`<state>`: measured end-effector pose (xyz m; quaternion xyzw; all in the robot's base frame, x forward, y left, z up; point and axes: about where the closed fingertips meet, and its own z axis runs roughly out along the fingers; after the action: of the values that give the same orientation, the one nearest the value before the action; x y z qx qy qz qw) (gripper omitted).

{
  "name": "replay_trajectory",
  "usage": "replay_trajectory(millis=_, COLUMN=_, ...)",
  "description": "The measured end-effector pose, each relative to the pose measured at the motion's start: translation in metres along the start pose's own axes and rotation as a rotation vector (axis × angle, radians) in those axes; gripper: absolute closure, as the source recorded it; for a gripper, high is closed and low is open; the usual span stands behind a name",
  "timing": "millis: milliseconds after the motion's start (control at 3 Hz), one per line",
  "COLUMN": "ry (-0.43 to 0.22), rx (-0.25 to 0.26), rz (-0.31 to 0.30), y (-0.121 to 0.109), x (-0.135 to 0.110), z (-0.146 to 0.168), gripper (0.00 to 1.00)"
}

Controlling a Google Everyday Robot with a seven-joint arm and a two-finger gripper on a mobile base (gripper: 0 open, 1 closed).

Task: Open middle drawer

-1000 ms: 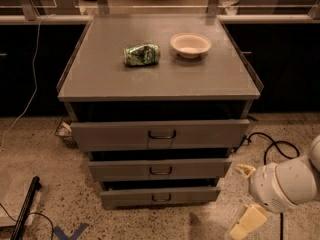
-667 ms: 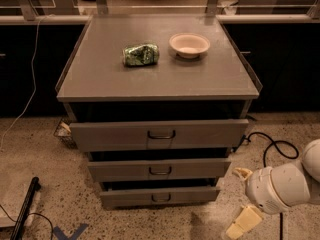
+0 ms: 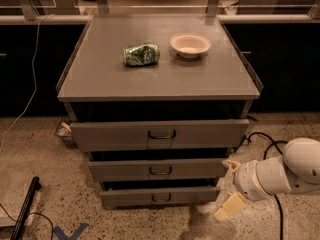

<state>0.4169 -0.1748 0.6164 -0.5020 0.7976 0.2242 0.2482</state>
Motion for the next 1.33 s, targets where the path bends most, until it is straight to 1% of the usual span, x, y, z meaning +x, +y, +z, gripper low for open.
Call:
replay_trajectory(millis=333, ry=0.000, rx=0.000, rz=0.000, y=0.000, x=0.000, z=0.000, gripper=0.00)
replay_trajectory(millis=667, ry=-0.054, rx=0.005, rz=0.013, y=-0.004, x=0.003, z=0.018, gripper=0.00)
replay_trajectory(millis=1000, ry=-0.130, rx=0.021, rz=0.003, y=-0.019, x=0.005, z=0.056, gripper=0.00)
replay_trajectory(millis=1333, ry=-0.167, rx=0.053, rz=-0.025, y=-0.033, x=0.012, z=0.093, gripper=0.00)
